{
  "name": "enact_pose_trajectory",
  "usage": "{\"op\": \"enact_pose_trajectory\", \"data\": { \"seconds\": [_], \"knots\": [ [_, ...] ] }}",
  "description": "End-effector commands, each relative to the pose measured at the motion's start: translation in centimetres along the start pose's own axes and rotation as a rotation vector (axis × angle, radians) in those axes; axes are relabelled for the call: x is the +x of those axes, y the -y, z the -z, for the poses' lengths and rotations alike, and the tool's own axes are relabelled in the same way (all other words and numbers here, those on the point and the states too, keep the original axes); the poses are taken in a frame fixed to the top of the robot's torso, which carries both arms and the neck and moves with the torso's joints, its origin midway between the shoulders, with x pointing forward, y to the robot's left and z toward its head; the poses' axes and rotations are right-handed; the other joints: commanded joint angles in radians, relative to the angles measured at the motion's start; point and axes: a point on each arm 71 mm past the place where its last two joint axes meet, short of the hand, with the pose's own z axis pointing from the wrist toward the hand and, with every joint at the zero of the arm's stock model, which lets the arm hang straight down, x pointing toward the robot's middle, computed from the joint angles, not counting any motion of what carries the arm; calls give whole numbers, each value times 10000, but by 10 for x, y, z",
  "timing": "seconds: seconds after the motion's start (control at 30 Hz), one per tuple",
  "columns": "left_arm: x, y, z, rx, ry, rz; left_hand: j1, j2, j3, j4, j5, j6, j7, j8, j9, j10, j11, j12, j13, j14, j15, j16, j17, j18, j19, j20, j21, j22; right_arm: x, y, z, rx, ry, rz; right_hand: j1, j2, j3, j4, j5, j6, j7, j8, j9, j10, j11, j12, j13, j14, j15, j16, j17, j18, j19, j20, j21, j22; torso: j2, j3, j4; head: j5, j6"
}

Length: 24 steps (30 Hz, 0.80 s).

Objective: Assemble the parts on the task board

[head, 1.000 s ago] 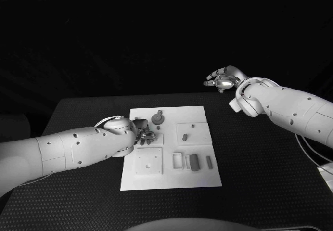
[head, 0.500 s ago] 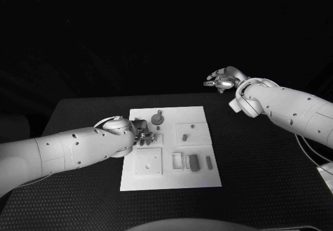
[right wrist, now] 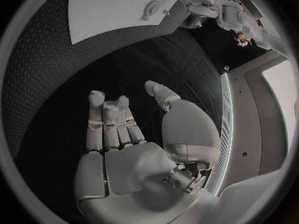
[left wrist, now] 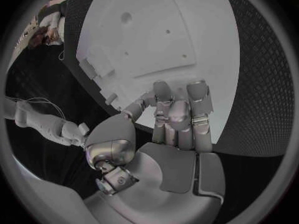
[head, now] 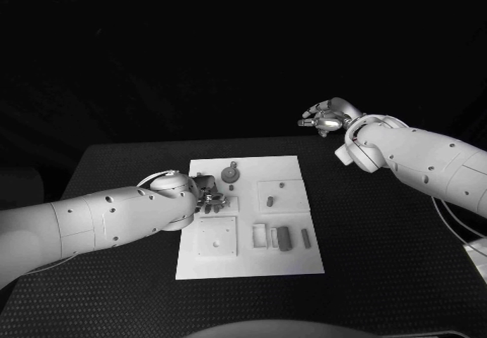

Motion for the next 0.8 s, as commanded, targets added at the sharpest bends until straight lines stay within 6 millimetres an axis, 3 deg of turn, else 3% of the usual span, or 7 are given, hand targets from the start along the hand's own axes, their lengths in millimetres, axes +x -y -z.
{"op": "enact_pose_trajectory", "data": {
  "seconds": [0.03,0.8],
  "knots": [
    [7,-6,-1,-211,-100,-172,436,565,95,-114,-33,-44,25,-40,-19,28,-35,48,-18,-95,-75,39,-19,113,144,-219,-23,194,1,-1,0,-78,-126,39,-52,12,-16,-31,25,-32,309,54,-10,-91,-13,38,-9,-44,3,48,-16,283,-71,18,-62,150,3,8,-3,8,10],
    [6,-7,-2,-248,-98,-181,365,817,55,-147,-82,-34,28,-49,-16,31,-33,54,-26,-107,-71,75,-44,95,135,-201,-13,196,2,-1,0,-77,-141,33,-61,13,-14,-29,25,-35,310,60,-20,-94,-12,48,-19,-46,5,55,-22,283,-70,18,-62,152,4,12,-3,-13,17]
  ]
}}
